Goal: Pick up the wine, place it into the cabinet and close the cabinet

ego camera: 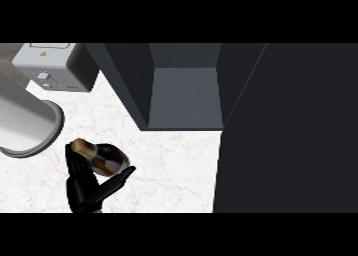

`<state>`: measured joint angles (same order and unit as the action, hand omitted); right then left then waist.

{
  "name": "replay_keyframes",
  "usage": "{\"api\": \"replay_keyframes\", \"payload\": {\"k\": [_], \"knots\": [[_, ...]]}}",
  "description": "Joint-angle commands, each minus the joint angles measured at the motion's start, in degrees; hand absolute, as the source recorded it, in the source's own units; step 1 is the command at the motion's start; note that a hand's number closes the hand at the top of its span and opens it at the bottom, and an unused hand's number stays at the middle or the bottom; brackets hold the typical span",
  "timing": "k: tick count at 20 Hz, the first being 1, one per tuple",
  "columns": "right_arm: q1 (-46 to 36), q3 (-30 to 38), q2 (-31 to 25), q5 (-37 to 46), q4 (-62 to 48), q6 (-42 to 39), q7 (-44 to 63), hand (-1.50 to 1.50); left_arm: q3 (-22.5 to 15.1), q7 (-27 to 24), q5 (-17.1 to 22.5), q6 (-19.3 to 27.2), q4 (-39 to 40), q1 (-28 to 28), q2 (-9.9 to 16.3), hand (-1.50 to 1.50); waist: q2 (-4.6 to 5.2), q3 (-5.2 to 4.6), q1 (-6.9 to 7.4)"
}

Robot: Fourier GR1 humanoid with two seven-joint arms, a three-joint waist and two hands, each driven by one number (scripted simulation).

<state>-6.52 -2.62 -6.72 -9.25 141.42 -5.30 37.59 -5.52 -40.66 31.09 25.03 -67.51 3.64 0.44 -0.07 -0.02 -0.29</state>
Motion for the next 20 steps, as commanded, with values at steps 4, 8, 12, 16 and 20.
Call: {"api": "replay_keyframes", "payload": {"k": [4,8,12,16,20], "knots": [[1.53,1.46,-0.13,-5.08,7.31,0.06,3.68,-1.50,-0.74,-6.55,5.31,-3.78,6.84,-3.25,-0.43,-1.50,0.01,-0.01,-0.04],[-2.32,4.30,-1.34,-7.07,5.02,0.39,5.61,-1.50,3.31,-4.21,3.40,-11.60,11.68,-8.34,0.59,1.50,0.06,-0.02,-0.12],[-0.62,3.58,0.47,-5.58,4.70,0.42,3.62,-1.50,0.04,-4.25,-0.69,-7.35,9.59,-7.68,1.04,1.50,0.01,0.02,0.05],[0.40,4.23,-0.52,-6.76,6.16,-1.06,4.15,-1.50,-3.25,-5.34,-7.31,-0.52,10.97,-8.25,1.36,1.50,-0.06,0.05,-0.48],[1.19,2.26,0.82,-4.79,5.79,-0.67,3.31,-1.50,-4.13,-0.23,-6.31,-13.29,9.97,-8.14,10.12,1.50,-0.08,0.02,-0.21]]}}
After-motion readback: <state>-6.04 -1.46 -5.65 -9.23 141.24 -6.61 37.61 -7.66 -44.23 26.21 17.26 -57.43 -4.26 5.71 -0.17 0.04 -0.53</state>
